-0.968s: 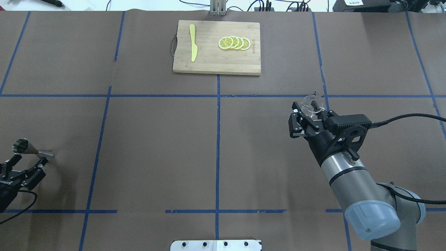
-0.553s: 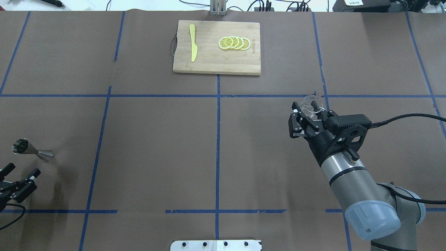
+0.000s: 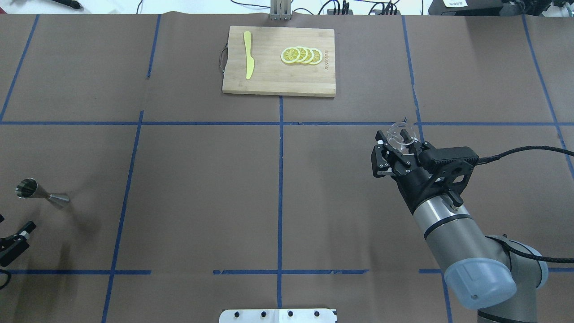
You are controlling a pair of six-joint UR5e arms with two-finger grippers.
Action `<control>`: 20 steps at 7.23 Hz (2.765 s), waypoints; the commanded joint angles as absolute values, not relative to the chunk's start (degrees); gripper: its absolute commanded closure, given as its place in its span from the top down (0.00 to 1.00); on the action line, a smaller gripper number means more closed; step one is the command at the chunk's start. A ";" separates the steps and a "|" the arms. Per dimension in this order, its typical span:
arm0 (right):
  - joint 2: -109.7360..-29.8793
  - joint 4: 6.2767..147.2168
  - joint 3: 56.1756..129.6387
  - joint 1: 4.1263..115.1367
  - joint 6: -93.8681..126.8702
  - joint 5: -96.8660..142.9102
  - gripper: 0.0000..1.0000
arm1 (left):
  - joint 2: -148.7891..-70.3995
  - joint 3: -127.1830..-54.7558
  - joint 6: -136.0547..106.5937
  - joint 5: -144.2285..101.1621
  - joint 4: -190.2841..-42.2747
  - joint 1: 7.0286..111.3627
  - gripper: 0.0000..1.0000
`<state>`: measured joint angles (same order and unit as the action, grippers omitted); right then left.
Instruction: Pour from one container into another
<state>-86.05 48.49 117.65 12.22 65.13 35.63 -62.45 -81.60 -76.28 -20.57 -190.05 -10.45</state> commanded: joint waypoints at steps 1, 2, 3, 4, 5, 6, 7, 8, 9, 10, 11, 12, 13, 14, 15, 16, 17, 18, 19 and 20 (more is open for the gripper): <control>-86.13 48.52 117.69 12.22 65.13 35.60 0.00 | -58.37 -80.16 -85.84 -21.18 -191.34 -10.63 0.99; -86.13 48.52 117.77 12.22 65.13 35.60 0.00 | -58.27 -80.24 -85.87 -21.96 -191.42 -10.46 0.99; -86.13 48.52 117.60 12.22 65.13 35.60 0.00 | -58.10 -80.16 -85.87 -23.36 -191.43 -10.02 0.99; -86.13 48.52 117.34 12.22 65.13 35.60 0.00 | -57.83 -79.98 -85.78 -26.60 -191.43 -7.32 0.99; -86.13 48.60 117.07 12.13 65.13 35.60 0.00 | -57.83 -79.89 -85.00 -30.20 -191.08 -3.38 0.99; -86.05 48.69 116.72 12.04 65.13 35.60 0.00 | -58.44 -79.98 -80.20 -35.02 -191.16 1.53 0.99; -85.96 48.69 116.63 11.95 65.04 35.68 0.00 | -61.14 -80.59 -72.06 -40.29 -191.42 9.67 0.99; -85.96 48.69 116.63 11.95 65.04 35.68 0.00 | -64.83 -80.60 -64.76 -45.65 -191.34 17.85 0.99; -85.87 48.78 116.54 11.95 65.04 35.77 0.00 | -65.47 -80.60 -60.51 -50.75 -191.34 23.24 0.99; -85.43 48.78 115.59 12.04 65.04 35.95 0.00 | -66.87 -80.33 -55.51 -59.15 -191.08 31.03 0.99; -84.82 48.78 114.88 12.13 65.04 36.03 0.00 | -70.28 -80.33 -47.63 -66.98 -190.55 40.07 0.99; -84.64 48.69 113.31 12.13 65.21 36.04 0.00 | -72.57 -80.42 -43.20 -76.20 -188.20 47.39 0.99; -84.64 48.60 112.68 12.13 65.48 35.95 0.00 | -74.60 -80.42 -39.33 -83.42 -185.04 52.33 0.99; -84.81 48.43 111.63 12.13 66.87 35.86 0.00 | -78.53 -80.25 -38.07 -89.76 -178.66 56.04 1.00; -85.25 48.34 111.53 12.22 68.02 35.51 0.00 | -79.97 -80.16 -37.88 -93.22 -175.90 57.90 1.00; -85.69 48.34 109.97 12.22 69.25 34.90 0.00 | -80.68 -80.16 -37.79 -94.82 -175.78 59.14 1.00; -85.61 48.34 107.86 12.22 70.13 33.24 0.00 | -81.12 -80.16 -37.79 -94.92 -175.78 59.15 1.00; -86.65 48.34 107.67 12.13 71.18 31.83 0.00 | -81.38 -80.16 -37.88 -95.01 -175.87 59.24 1.00; -89.62 48.34 107.67 10.21 74.06 30.08 0.00 | -81.91 -80.16 -37.88 -97.01 -175.43 60.46 1.00; -91.65 48.34 107.49 7.32 76.01 27.27 0.00 | -82.44 -80.24 -37.88 -100.51 -173.78 62.56 1.00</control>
<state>-88.98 48.34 107.75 10.18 73.39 30.24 -81.81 -80.17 -37.88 -97.18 -175.17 60.54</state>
